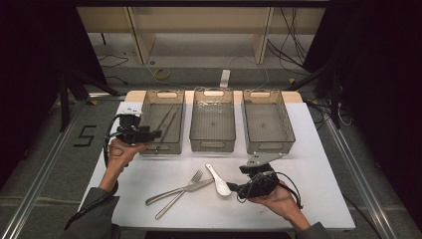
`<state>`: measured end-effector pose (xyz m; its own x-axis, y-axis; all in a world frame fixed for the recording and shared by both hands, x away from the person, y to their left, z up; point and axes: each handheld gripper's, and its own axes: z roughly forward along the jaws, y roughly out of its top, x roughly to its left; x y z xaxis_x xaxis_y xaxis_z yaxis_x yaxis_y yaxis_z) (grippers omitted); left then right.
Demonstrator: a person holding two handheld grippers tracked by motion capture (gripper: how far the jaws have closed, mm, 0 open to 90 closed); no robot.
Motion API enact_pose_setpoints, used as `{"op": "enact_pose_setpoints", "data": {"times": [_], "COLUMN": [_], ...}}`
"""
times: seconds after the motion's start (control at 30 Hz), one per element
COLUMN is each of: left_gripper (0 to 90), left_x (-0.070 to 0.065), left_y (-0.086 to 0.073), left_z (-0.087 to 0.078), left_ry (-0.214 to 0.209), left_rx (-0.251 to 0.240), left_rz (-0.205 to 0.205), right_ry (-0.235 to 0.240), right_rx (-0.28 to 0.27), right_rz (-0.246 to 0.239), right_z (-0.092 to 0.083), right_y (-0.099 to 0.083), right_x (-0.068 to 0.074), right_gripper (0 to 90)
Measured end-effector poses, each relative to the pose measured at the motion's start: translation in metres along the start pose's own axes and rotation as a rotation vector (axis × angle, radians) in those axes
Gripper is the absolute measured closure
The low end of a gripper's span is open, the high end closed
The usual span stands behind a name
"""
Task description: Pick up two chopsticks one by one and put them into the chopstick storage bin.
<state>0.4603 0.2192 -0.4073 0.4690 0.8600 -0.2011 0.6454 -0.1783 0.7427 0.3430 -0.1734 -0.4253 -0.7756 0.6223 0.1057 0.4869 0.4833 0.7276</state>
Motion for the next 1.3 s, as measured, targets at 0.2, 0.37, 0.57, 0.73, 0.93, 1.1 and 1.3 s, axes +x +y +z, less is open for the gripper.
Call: {"op": "enact_pose_setpoints", "data": {"times": [0.2,0.37,0.57,0.73,0.93,1.1,1.3], "left_gripper": [30.8,26.6,21.2,16.9,15.7,15.7,15.6], "left_x": [-0.019,-0.032,-0.046,-0.056,-0.069,-0.075,-0.080], "left_y": [-0.004,-0.011,-0.020,-0.027,-0.032,-0.037,-0.045], "left_z": [-0.005,-0.010,-0.013,-0.014,-0.017,-0.019,-0.020], "left_ry": [-0.034,-0.075,-0.125,-0.167,-0.179,-0.192,-0.199], "left_rx": [-0.027,-0.060,-0.074,-0.086,-0.088,-0.090,-0.080], "left_rz": [0.040,0.051,0.082,0.089,0.107,0.121,0.133], "right_ry": [-0.009,-0.017,-0.016,-0.009,-0.006,0.000,0.001], "right_rx": [0.015,0.038,0.048,0.055,0.068,0.083,0.096], "right_rz": [0.011,0.030,0.042,0.049,0.056,0.062,0.058], "right_z": [0.006,0.014,0.022,0.026,0.030,0.036,0.043], "right_y": [0.002,0.004,0.006,0.007,0.007,0.008,0.011], "right_x": [0.000,-0.001,-0.003,-0.005,-0.008,-0.010,-0.010], "right_gripper": [28.5,28.6,28.4,28.3,28.2,28.3,28.2]}}
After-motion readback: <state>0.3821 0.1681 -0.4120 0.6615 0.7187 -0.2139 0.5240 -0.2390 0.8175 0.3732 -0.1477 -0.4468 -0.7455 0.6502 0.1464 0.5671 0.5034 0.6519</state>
